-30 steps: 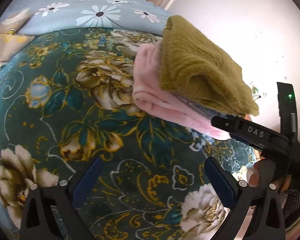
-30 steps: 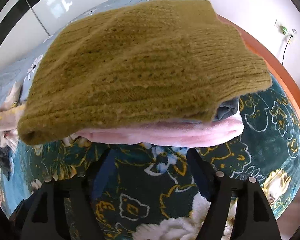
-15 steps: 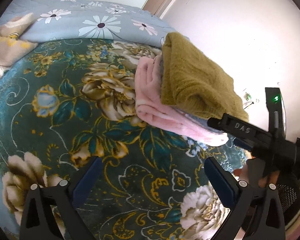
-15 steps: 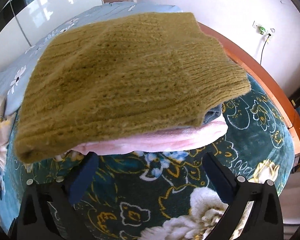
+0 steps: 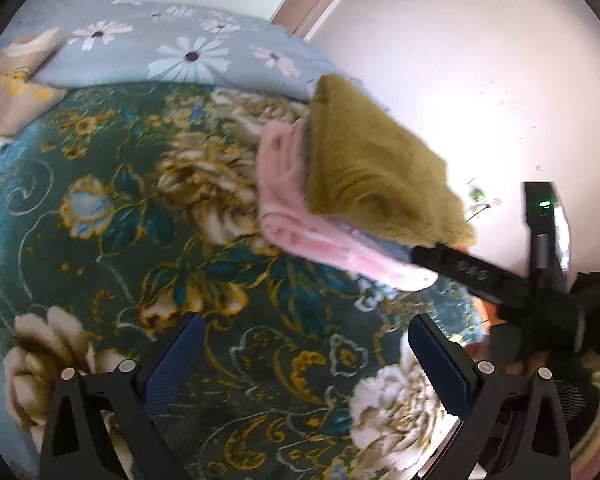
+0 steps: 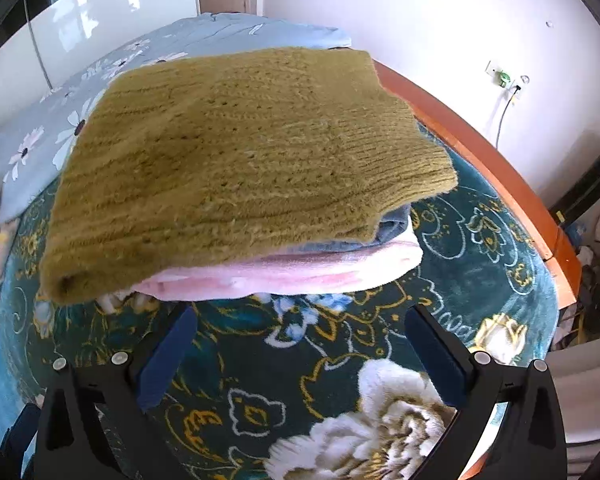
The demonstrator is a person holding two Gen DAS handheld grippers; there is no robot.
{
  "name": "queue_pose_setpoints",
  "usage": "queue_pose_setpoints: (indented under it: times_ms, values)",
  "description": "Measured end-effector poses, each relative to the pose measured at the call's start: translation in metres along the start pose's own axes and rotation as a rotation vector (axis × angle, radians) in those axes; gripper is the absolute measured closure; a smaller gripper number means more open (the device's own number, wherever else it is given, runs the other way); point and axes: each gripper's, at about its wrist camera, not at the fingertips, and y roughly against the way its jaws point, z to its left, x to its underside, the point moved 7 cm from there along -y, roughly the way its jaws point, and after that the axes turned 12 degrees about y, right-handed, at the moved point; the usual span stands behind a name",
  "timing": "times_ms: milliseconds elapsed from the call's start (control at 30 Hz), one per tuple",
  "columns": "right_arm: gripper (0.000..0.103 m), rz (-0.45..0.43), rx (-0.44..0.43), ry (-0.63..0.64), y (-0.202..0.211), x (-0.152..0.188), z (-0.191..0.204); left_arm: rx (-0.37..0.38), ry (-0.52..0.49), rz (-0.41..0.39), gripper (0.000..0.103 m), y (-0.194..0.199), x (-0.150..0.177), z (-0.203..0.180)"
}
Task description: Fold clothes
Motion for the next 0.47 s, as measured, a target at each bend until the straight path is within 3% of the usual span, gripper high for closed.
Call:
queue_pose_setpoints:
  times_ms: [233,467]
  values:
    - [0.000,0.009,0.016,0.024,-0.0003,-0.0013,0.0043,-0.011,0.031,-0.001,0.000,0.0004,-0.0003,0.0083]
    - [0.000,0.028,0.041,0.039,-0.0074,0.0024,0.0041,-0.013,-0.009,0.012,0.000,-0.0031,0.0056,0.0025]
